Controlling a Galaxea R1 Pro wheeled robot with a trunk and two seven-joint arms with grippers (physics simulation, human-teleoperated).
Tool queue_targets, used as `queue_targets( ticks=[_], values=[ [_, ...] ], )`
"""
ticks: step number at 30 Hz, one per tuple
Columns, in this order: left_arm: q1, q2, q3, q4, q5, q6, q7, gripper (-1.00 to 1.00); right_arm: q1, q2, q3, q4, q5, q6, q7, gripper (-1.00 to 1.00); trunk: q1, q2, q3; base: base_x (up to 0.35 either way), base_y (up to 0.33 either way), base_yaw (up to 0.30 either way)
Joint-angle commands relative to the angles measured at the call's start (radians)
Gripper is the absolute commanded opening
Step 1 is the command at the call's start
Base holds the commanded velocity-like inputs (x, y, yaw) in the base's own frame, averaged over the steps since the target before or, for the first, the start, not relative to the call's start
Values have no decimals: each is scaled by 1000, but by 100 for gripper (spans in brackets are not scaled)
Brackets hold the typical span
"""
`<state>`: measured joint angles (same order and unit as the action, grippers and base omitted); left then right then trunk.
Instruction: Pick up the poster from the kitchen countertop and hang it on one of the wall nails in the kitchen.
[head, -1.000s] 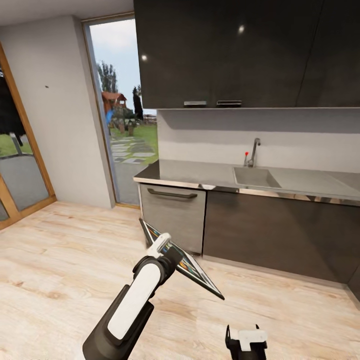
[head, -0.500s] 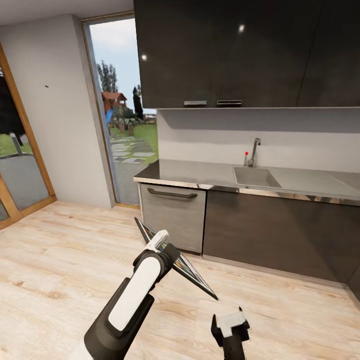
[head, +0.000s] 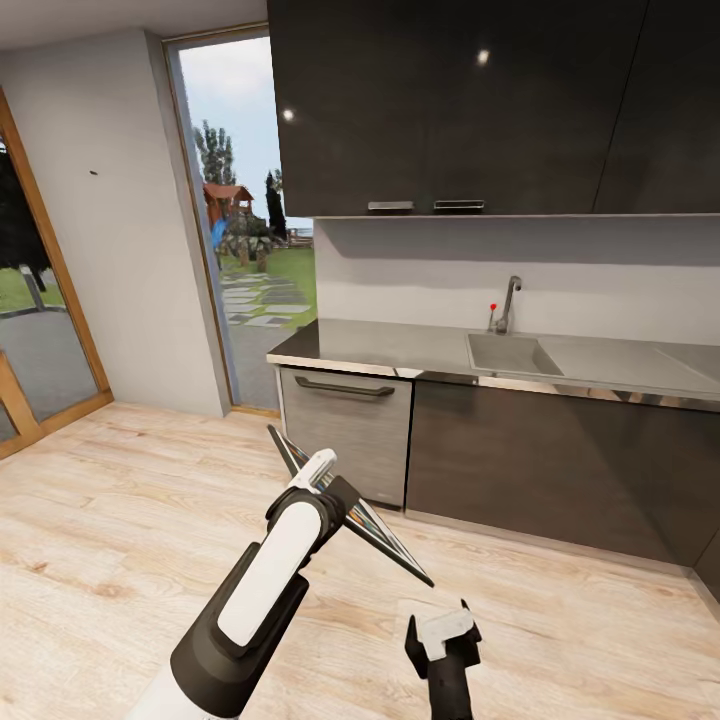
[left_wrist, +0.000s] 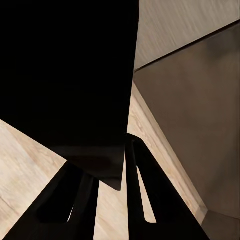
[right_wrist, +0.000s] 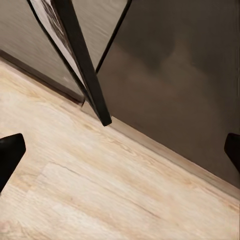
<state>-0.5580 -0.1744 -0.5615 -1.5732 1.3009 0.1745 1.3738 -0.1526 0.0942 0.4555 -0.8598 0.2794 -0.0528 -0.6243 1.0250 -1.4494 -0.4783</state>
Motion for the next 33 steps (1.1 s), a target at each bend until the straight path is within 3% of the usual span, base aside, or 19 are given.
queue_targets(
  ticks=[1, 5, 6, 9, 10, 16, 33],
  values=[
    [-2, 0, 0, -1, 1, 13, 5, -100, -1, 0, 12, -9, 4, 0, -5, 100, 0, -1, -1, 0, 0, 0],
    [-2, 0, 0, -1, 1, 13, 5, -100, -1, 1, 71, -21, 5, 0, -6, 100, 0, -1, -1, 0, 0, 0],
    [-2, 0, 0, 0, 1, 13, 5, -100, -1, 1, 101, -26, 6, 1, -7, 100, 0, -1, -1, 0, 0, 0],
    [-2, 0, -1, 0, 3, 13, 5, -100, -1, 2, 129, -43, 6, 2, -8, 100, 0, -1, -1, 0, 0, 0],
    [-2, 0, -3, 0, 18, 13, 6, -100, -1, 2, 146, -77, 6, 43, -8, 100, 0, -1, -1, 0, 0, 0],
    [-2, 0, -20, 0, 38, 13, 7, -100, -1, 2, 158, -130, 5, 111, -5, 100, 0, -1, -1, 0, 0, 0],
    [-2, 0, -27, 1, 44, 13, 7, -100, -1, 1, 162, -152, 4, 129, -2, 100, 0, -1, -1, 0, 0, 0]
  ],
)
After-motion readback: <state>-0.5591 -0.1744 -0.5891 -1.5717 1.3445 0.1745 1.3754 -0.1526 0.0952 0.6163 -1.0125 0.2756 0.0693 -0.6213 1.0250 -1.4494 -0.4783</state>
